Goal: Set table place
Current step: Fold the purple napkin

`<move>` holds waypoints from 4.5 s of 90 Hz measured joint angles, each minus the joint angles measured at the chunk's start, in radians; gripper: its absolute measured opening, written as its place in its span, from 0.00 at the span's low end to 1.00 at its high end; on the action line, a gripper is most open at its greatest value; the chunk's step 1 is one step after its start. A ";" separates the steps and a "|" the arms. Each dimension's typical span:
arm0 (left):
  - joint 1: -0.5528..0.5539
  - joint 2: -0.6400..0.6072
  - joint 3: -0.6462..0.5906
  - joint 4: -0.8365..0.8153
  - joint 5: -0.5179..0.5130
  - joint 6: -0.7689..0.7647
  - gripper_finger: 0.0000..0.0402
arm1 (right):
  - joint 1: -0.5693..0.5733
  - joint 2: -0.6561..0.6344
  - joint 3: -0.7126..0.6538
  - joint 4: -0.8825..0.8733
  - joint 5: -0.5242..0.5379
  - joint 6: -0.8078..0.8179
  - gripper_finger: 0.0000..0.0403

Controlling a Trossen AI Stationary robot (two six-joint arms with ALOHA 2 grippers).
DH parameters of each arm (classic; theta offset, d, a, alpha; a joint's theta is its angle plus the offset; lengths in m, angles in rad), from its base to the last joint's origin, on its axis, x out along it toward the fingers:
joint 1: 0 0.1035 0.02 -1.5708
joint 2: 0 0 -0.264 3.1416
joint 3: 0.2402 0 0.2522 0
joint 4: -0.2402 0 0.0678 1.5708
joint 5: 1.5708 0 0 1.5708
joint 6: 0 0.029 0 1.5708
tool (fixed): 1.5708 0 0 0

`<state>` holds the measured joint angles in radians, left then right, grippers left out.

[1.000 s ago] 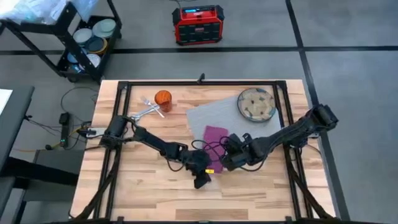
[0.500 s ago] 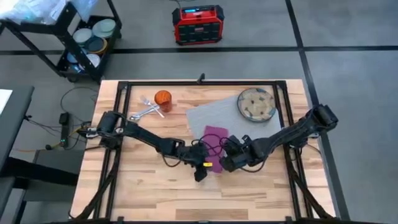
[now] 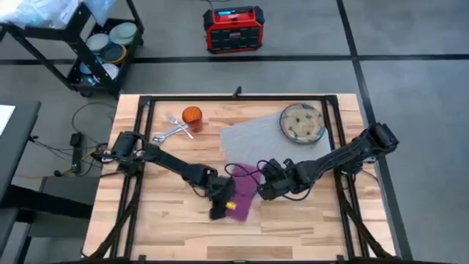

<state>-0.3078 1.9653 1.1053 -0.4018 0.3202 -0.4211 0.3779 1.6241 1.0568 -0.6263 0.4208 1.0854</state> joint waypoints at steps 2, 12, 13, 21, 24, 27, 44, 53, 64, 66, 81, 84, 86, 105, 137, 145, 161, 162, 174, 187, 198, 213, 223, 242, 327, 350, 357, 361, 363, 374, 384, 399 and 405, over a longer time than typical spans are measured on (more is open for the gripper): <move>-0.011 -0.001 0.000 -0.020 0.021 -0.001 0.00 | 0.000 0.000 0.000 0.012 -0.014 -0.013 0.00; -0.073 -0.016 -0.003 -0.098 0.056 -0.037 0.00 | 0.000 0.000 0.000 0.102 -0.089 -0.092 0.00; -0.080 -0.018 -0.004 -0.104 0.055 -0.046 0.00 | 0.000 0.000 0.000 0.110 -0.099 -0.100 0.00; -0.125 -0.064 -0.010 -0.115 0.023 -0.118 0.00 | -0.004 0.000 0.000 0.176 -0.161 -0.149 0.00; -0.137 -0.084 -0.011 -0.098 -0.009 -0.152 0.00 | -0.006 0.000 0.000 0.198 -0.172 -0.154 0.00; -0.149 -0.109 -0.015 -0.093 -0.046 -0.184 0.00 | -0.007 0.000 0.000 0.217 -0.185 -0.163 0.00; -0.206 -0.215 -0.012 0.070 -0.199 -0.329 0.00 | -0.043 0.000 -0.031 0.444 -0.339 -0.262 0.00; -0.244 -0.200 -0.013 0.195 -0.226 -0.366 0.00 | -0.074 0.001 -0.101 0.578 -0.428 -0.245 0.00; -0.279 -0.131 -0.011 0.327 -0.237 -0.428 0.00 | -0.102 0.001 -0.173 0.648 -0.455 -0.205 0.00; -0.283 -0.114 -0.011 0.342 -0.239 -0.440 0.00 | -0.108 0.001 -0.183 0.655 -0.465 -0.203 0.00; -0.296 0.003 -0.012 0.406 -0.243 -0.522 0.00 | -0.133 0.009 -0.210 0.697 -0.546 -0.203 0.00; -0.297 0.019 -0.011 0.423 -0.238 -0.534 0.00 | -0.134 0.021 -0.210 0.708 -0.562 -0.204 0.00; -0.299 0.028 -0.008 0.432 -0.238 -0.536 0.00 | -0.136 0.030 -0.210 0.715 -0.574 -0.204 0.00; -0.301 0.073 -0.002 0.523 -0.205 -0.580 0.00 | -0.129 0.104 -0.204 0.758 -0.613 -0.191 0.00; -0.305 -0.093 0.039 0.372 -0.330 -0.509 0.00 | -0.132 0.125 -0.164 0.777 -0.621 -0.212 0.00; -0.307 -0.069 0.035 0.362 -0.316 -0.522 0.00 | -0.132 0.148 -0.164 0.792 -0.636 -0.208 0.00; -0.329 0.012 0.038 0.354 -0.242 -0.545 0.00 | -0.122 0.201 -0.164 0.813 -0.660 -0.193 0.00; -0.330 0.014 0.037 0.350 -0.239 -0.547 0.00 | -0.122 0.204 -0.164 0.813 -0.661 -0.193 0.00; -0.326 0.012 0.040 0.333 -0.206 -0.560 0.00 | -0.123 0.210 -0.165 0.823 -0.662 -0.179 0.00; -0.322 -0.052 0.039 0.348 -0.218 -0.558 0.00 | -0.123 0.170 -0.163 0.862 -0.661 -0.177 0.00; -0.326 -0.090 0.041 0.316 -0.278 -0.549 0.00 | -0.124 0.166 -0.164 0.861 -0.661 -0.177 0.00; -0.327 -0.069 0.040 0.259 -0.287 -0.543 0.00 | -0.132 0.196 -0.164 0.855 -0.661 -0.177 0.00; -0.328 -0.032 0.035 0.247 -0.281 -0.535 0.00 | -0.139 0.203 -0.164 0.853 -0.659 -0.188 0.00; -0.312 -0.020 0.035 0.251 -0.189 -0.523 0.00 | -0.173 0.230 -0.163 0.850 -0.700 -0.189 0.00; 0.012 -0.168 -0.119 0.069 -0.249 -0.022 0.00 | 0.002 0.114 -0.164 0.608 -0.438 -0.040 0.00; -0.085 -0.195 -0.181 -0.097 -0.219 -0.114 0.00 | 0.002 0.114 -0.164 0.612 -0.424 -0.038 0.00; -0.117 -0.224 -0.212 -0.127 -0.217 -0.155 0.00 | 0.002 0.114 -0.164 0.612 -0.424 -0.038 0.00; -0.135 -0.245 -0.229 -0.157 -0.216 -0.185 0.00 | 0.002 0.114 -0.164 0.612 -0.424 -0.038 0.00; -0.143 -0.256 -0.239 -0.172 -0.214 -0.200 0.00 | 0.002 0.114 -0.164 0.612 -0.424 -0.038 0.00; -0.165 -0.325 -0.292 -0.278 -0.217 -0.318 0.00 | 0.002 0.114 -0.164 0.612 -0.424 -0.038 0.00; -0.172 -0.404 -0.352 -0.383 -0.243 -0.440 0.00 | 0.002 0.114 -0.164 0.613 -0.421 -0.038 0.00; -0.174 -0.526 -0.453 -0.477 -0.249 -0.620 0.00 | 0.002 0.084 -0.164 0.609 -0.413 -0.043 0.00; -0.176 -0.576 -0.484 -0.512 -0.251 -0.670 0.00 | 0.002 0.060 -0.164 0.604 -0.395 -0.053 0.00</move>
<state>-0.4837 1.3894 0.6216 -0.9139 0.0692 -1.0908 0.3798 1.6845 0.8928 -0.0219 0.0259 1.0328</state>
